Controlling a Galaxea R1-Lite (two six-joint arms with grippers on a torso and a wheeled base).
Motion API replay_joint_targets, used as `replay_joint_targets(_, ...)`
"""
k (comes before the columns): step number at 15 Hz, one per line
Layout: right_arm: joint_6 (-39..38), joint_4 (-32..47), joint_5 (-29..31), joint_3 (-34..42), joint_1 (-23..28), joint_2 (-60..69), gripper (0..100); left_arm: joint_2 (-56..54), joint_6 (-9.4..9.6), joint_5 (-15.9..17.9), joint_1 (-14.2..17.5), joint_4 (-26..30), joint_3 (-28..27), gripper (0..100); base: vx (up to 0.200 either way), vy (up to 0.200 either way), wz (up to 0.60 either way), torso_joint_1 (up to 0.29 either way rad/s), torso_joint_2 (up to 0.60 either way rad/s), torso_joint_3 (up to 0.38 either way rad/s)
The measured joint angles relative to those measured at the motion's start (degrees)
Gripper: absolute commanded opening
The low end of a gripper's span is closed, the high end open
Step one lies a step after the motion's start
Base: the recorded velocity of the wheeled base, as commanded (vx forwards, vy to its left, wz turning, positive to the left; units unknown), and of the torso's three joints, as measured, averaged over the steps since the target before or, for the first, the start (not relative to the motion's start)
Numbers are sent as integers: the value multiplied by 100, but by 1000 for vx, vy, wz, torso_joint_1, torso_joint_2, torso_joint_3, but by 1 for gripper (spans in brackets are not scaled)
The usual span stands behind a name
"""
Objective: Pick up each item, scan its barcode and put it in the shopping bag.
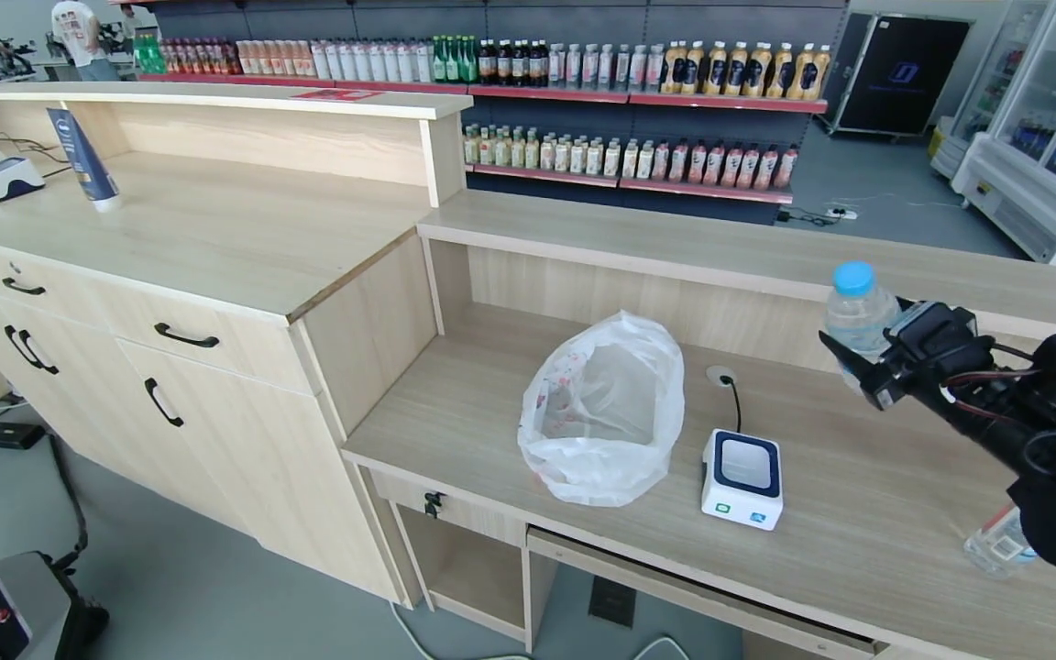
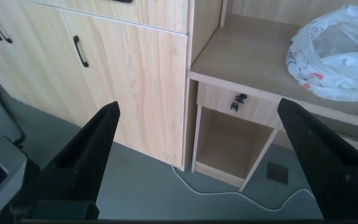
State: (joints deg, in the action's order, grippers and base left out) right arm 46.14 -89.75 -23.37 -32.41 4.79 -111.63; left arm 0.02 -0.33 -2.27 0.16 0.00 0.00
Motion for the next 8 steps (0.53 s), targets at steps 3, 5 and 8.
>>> replay_joint_targets(3, 255, -20, -466, 50, 66, -286, 0, 0, 0, 0, -5, 0, 0, 100, 0, 0, 0, 0, 0, 0)
replay_joint_targets(5, 274, -20, -575, -30, 74, -480, 0, 0, 0, 0, 0, 0, 0, 100, 0, 0, 0, 0, 0, 0)
replay_joint_targets(8, 408, -22, -797, -135, 85, -753, 0, -2, 0, 0, 0, 0, 0, 100, 0, 0, 0, 0, 0, 0)
